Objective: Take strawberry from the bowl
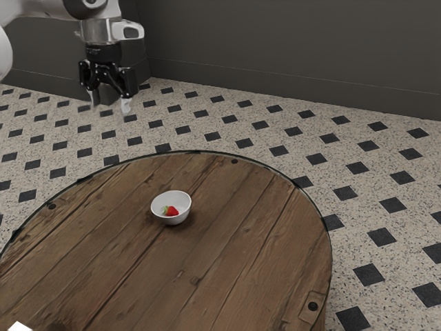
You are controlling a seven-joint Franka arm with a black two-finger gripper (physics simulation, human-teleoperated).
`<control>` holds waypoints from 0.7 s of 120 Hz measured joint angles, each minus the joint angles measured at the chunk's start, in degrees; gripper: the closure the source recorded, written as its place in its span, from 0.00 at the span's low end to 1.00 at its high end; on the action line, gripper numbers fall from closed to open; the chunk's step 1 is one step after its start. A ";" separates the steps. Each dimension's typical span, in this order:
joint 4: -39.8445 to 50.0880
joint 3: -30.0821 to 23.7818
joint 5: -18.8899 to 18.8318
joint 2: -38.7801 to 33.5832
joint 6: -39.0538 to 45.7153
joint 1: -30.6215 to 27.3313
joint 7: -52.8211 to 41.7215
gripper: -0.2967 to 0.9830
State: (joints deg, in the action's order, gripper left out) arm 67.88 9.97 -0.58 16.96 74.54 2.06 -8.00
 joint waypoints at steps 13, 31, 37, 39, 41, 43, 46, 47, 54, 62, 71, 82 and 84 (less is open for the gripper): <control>0.00 0.27 0.83 -0.03 4.19 0.05 -1.02 0.23; -0.13 -1.86 1.61 -0.40 7.37 0.11 -2.26 0.23; 0.01 -2.77 1.57 1.97 8.58 0.19 -2.62 0.23; 0.05 -2.93 1.56 2.91 9.05 0.20 -2.75 0.23; 0.12 -3.05 1.54 3.88 9.59 0.19 -2.88 0.23; 0.18 -3.14 1.53 4.92 10.13 0.19 -3.04 0.23; 0.23 -3.24 1.53 6.38 10.98 0.17 -3.29 0.23; 0.24 -3.26 1.53 6.82 11.26 0.17 -3.37 0.23; 0.35 -3.60 1.51 9.72 13.52 0.16 -4.17 0.23; 0.47 -4.05 1.48 12.10 15.95 0.17 -5.24 0.23; 0.57 -4.27 1.43 13.90 18.44 0.19 -6.53 0.23; 1.23 -4.33 1.33 15.31 21.05 0.21 -8.36 0.23; 1.56 -4.34 1.30 15.42 21.57 0.21 -8.83 0.23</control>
State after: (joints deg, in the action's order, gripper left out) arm 69.44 5.63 0.73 32.37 96.11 2.28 -16.83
